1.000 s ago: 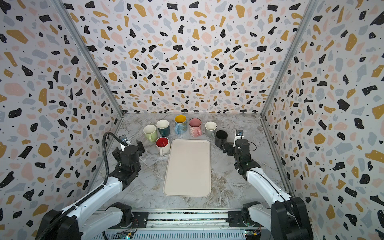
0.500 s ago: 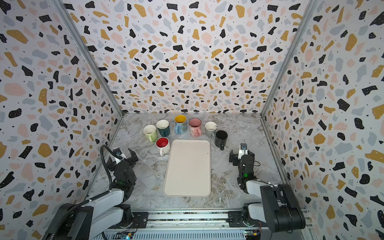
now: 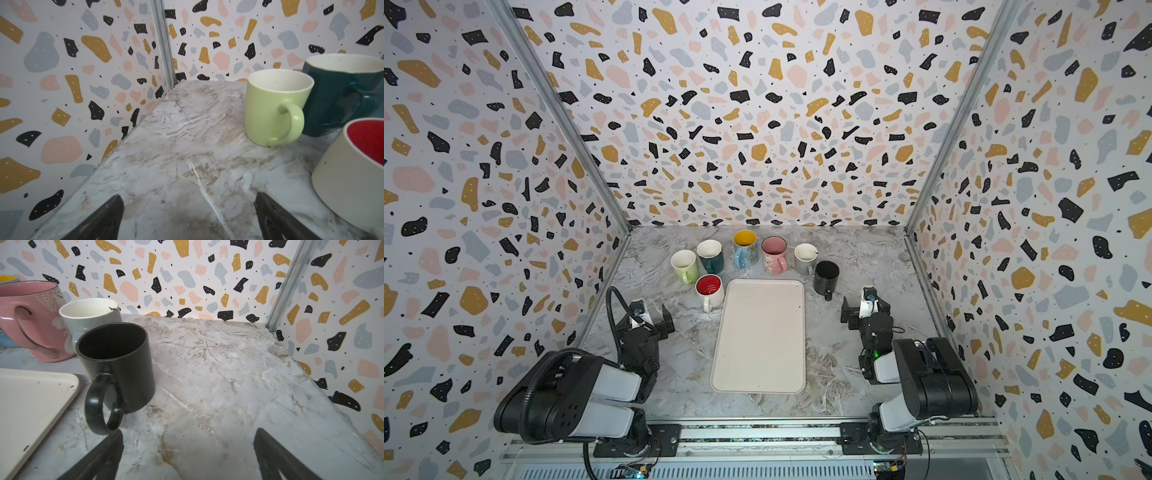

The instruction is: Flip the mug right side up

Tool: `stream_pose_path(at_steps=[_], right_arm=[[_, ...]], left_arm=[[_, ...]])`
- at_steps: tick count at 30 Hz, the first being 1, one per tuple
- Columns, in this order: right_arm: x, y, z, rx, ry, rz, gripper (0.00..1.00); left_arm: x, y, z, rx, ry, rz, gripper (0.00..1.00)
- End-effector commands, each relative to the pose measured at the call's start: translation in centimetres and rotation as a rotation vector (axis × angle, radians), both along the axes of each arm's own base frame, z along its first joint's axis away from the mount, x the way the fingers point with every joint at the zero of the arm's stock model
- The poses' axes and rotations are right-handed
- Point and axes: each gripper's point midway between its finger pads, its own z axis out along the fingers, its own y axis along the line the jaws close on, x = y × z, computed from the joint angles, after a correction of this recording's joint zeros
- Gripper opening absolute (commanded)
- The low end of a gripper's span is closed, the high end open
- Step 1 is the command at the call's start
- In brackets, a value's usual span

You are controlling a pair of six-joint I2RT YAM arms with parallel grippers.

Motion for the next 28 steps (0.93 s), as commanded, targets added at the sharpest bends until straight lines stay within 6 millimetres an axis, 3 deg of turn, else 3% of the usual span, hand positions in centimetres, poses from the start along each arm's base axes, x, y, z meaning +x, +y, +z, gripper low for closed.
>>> stream_pose_path(at_steps=[1, 28], right_arm=[[1.10, 0.13, 1.57, 0.004, -0.041, 0.010, 0.99], [1.07, 0.16, 1.64, -0.001, -0.044, 0.010, 0.99]], left_arm=[[2.47, 0.04, 3.85, -0.021, -0.105, 0.015, 1.00], [2.68, 0.49, 3.69, -0.023, -0.098, 0.047, 1.00]])
